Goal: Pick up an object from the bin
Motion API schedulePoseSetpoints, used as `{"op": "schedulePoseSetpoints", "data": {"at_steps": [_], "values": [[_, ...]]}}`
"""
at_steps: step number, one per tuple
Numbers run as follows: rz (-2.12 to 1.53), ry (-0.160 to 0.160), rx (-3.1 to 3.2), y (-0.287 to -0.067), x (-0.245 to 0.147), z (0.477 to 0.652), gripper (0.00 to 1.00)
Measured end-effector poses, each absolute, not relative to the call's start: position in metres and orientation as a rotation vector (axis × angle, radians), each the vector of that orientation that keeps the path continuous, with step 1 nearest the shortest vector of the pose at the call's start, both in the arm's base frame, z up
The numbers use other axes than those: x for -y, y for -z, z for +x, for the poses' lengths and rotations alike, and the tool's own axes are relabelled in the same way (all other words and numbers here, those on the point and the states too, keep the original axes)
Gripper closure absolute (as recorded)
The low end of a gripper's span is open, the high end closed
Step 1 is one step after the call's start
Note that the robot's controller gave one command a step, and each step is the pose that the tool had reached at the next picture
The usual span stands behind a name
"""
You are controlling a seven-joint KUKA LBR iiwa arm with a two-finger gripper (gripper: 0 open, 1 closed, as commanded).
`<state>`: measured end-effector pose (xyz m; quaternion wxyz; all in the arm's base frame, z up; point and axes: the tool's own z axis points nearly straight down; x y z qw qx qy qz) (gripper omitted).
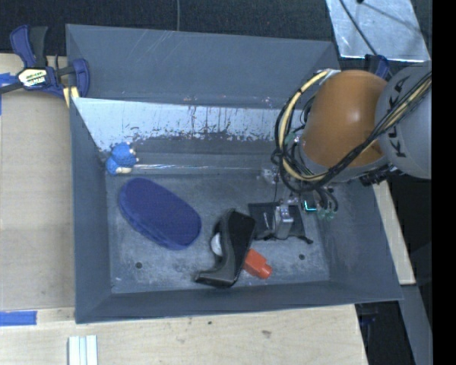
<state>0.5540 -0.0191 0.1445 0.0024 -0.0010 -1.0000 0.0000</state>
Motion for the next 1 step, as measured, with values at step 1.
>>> {"op": "schedulePoseSetpoints", "data": {"at_steps": [1], "values": [[0.198, -0.003, 3.14, -0.0765, 0.0099, 0.5017, 0.0]]}}
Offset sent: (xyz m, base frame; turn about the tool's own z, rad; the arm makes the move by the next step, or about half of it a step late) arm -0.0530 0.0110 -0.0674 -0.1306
